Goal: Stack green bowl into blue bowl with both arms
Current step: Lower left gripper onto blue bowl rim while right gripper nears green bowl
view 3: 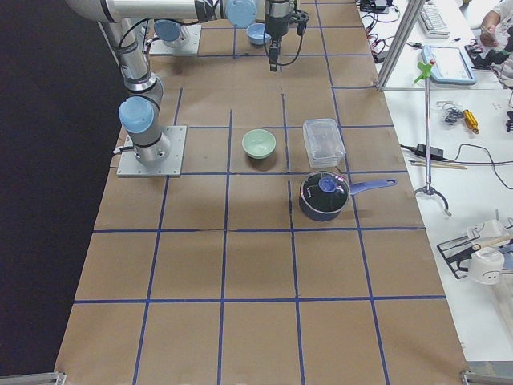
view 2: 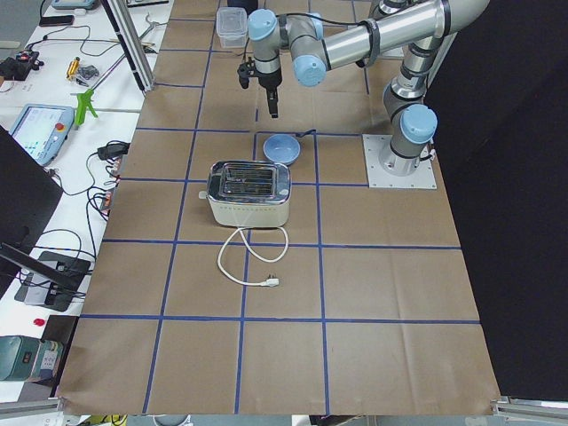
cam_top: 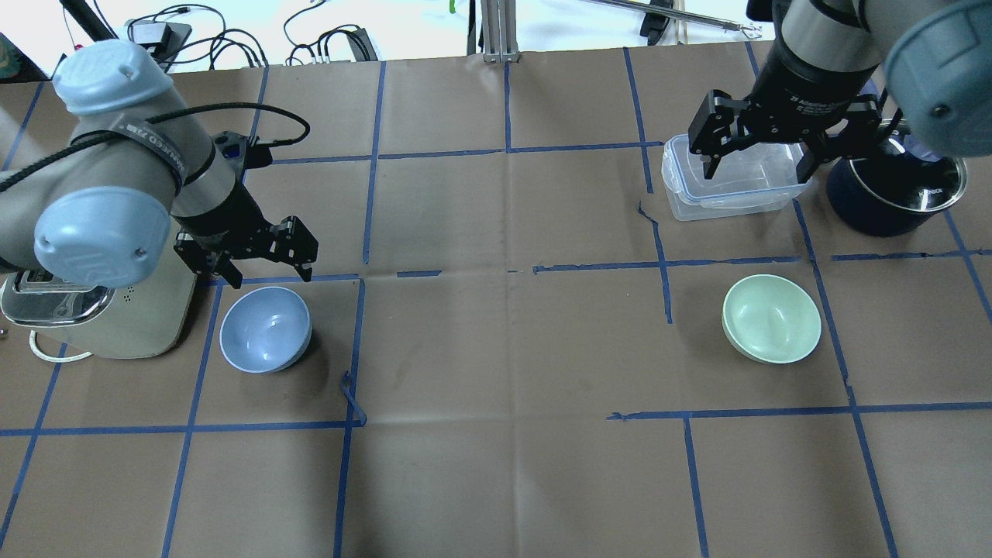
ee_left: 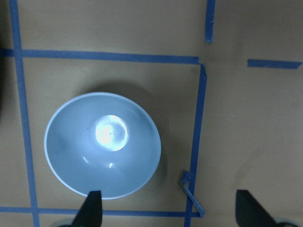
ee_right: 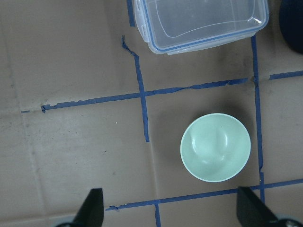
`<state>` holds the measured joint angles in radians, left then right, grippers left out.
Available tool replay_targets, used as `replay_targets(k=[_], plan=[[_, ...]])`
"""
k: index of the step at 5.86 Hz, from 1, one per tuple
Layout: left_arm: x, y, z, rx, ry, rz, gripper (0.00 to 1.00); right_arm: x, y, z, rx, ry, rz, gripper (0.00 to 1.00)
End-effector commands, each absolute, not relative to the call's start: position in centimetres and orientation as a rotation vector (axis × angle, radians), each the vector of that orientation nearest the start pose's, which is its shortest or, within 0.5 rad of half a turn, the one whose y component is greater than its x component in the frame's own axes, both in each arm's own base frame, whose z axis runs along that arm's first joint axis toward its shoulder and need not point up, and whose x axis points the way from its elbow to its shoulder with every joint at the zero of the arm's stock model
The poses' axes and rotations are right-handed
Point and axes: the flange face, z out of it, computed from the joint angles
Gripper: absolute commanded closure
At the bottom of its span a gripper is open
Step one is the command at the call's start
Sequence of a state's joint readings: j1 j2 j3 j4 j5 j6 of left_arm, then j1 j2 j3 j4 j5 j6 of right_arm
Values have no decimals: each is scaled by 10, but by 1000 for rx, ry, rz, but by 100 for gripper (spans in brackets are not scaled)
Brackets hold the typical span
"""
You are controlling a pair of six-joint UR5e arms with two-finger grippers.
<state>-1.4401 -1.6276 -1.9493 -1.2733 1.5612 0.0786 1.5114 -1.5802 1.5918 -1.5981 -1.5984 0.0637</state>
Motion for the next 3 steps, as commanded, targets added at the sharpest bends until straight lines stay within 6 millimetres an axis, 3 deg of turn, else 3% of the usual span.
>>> replay_targets(k=[1,2,3], plan=[[-73,-466,257,-91,3156,237,2,37,-503,482,149,3165,-1,0],[-74,-473,230,-70,3146,257,4,-7,-504,482,62,3164,5,0],[-73,-479,217,-72,3144,258,4,-40,-490,467,51,3147,39,2]])
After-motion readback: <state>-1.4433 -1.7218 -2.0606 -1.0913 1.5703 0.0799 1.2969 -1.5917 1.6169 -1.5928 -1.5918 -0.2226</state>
